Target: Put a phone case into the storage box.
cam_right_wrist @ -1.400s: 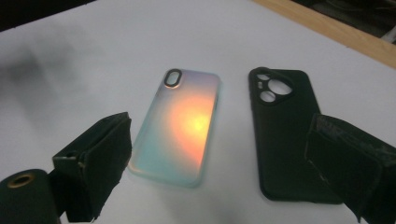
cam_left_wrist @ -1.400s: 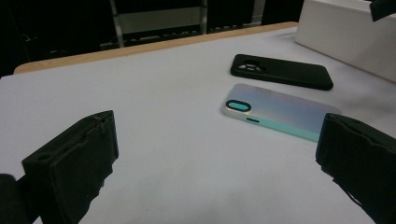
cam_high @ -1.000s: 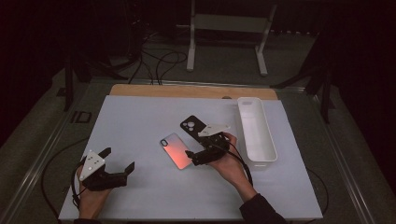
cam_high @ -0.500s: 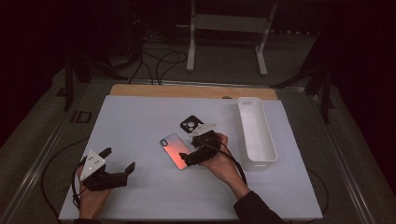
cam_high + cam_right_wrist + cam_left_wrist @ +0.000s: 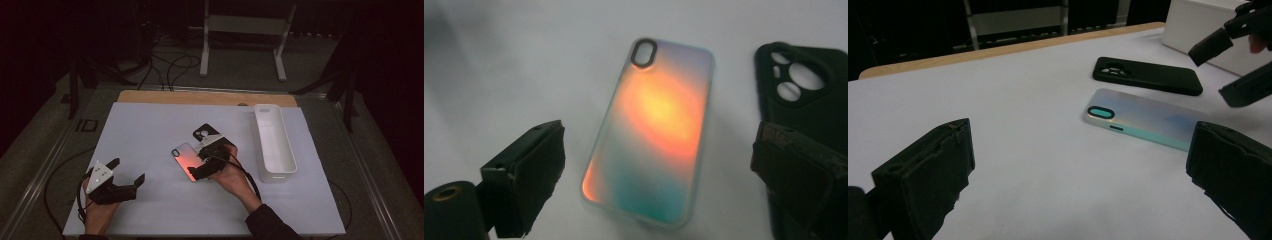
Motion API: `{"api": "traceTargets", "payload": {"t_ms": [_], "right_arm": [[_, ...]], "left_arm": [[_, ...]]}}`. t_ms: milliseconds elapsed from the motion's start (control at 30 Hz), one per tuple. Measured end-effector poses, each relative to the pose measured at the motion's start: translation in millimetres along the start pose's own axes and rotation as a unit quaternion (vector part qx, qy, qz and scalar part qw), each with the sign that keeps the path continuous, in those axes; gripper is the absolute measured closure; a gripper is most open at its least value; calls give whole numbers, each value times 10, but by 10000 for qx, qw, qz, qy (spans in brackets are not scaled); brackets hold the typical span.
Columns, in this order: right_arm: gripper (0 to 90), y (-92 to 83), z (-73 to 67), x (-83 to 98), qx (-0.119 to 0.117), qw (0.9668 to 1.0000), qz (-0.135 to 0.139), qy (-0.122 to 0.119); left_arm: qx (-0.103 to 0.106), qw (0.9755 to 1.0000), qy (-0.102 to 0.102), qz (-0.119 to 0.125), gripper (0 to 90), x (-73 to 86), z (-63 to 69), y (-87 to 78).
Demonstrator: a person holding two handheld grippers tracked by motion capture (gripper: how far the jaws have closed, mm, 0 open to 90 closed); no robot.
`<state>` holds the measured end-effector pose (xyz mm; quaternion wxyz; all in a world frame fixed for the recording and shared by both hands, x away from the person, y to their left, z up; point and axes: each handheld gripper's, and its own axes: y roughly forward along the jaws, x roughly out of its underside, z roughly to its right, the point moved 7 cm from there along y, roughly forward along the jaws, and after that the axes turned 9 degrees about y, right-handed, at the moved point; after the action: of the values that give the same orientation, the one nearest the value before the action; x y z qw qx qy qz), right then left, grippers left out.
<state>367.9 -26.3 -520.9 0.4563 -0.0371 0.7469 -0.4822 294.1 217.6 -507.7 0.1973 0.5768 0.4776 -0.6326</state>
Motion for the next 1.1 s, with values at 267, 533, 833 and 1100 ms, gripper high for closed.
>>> {"api": "traceTargets", "payload": {"t_ms": [267,533,833,1100], "right_arm": [[73,93,-16,40,27,9998,-169,31],[73,210,-41,92,56,9994,-331,82],[73,364,-54,136,128,9987,-490,66],[74,475,-39,172,208,9975,-656,135]], "left_arm": [[3,10000,4,-6,0,1,3,4],[8,10000,7,-19,0,3,4,6],[3,10000,2,-7,0,2,-1,2],[8,10000,7,-14,0,3,4,4]]}}
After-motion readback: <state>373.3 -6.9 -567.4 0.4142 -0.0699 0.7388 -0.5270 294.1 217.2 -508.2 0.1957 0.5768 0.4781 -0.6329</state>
